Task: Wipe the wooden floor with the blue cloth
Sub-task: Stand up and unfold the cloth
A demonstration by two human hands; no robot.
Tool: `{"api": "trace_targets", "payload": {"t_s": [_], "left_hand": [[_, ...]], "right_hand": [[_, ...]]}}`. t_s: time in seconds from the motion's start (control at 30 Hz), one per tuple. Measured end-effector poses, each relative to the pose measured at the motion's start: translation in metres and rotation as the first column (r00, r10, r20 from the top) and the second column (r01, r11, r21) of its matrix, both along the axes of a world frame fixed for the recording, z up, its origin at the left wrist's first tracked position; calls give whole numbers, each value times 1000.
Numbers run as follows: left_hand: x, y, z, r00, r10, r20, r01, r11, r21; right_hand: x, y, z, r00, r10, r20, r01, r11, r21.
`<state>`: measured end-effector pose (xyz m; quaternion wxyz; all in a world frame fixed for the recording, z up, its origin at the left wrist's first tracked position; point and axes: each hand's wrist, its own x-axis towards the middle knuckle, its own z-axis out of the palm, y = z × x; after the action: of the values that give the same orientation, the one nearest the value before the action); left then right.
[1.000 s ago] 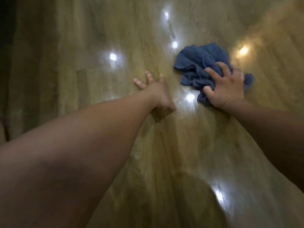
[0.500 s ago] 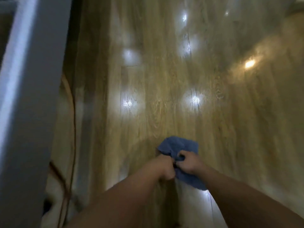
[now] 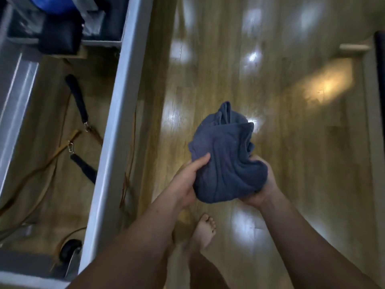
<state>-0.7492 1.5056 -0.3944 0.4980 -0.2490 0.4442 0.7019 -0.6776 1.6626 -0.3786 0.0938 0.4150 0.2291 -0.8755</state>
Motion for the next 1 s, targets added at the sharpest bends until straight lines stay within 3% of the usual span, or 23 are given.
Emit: {"api": "trace_targets", "payload": {"t_s": [0.07, 0.17, 0.27, 0.33, 0.43, 0.53, 0.67, 0.73, 0.87, 1.0], "left_hand": [[9, 4, 39, 987, 99, -127, -100, 995, -4], [21, -6, 87, 951, 53, -306, -82, 993, -84], [33, -20, 133, 893, -57, -447, -4, 991, -134], [44, -30, 160, 866, -54, -497, -7, 993, -120], [64, -51, 195, 814, -31, -580, -82, 982, -169], [92, -78, 227, 754, -42, -655, -155, 958, -240], [146, -115, 271, 653, 33, -757, -354, 897, -266], [177, -133, 294, 600, 86, -796, -461, 850, -255], [222, -171, 353, 400, 71, -914, -601, 773, -203], [256, -209, 415, 274, -4, -962, -688, 698, -199]], "right_hand": [[4, 14, 44, 996, 83, 15, -84, 994, 64], [10, 37, 103, 959, 284, 1, -277, 931, 238], [19, 30, 148, 823, 566, 48, -499, 681, 536], [30, 18, 164, 831, 537, 144, -476, 553, 684], [50, -3, 185, 862, 489, 132, -395, 488, 778], [68, -29, 210, 824, 557, 104, -363, 377, 852], [96, -67, 249, 789, 612, 52, -327, 348, 879], [111, -88, 277, 748, 662, 46, -299, 274, 914], [135, -122, 338, 614, 786, 75, -204, 66, 977], [139, -158, 391, 430, 836, 340, -171, -295, 940]]}}
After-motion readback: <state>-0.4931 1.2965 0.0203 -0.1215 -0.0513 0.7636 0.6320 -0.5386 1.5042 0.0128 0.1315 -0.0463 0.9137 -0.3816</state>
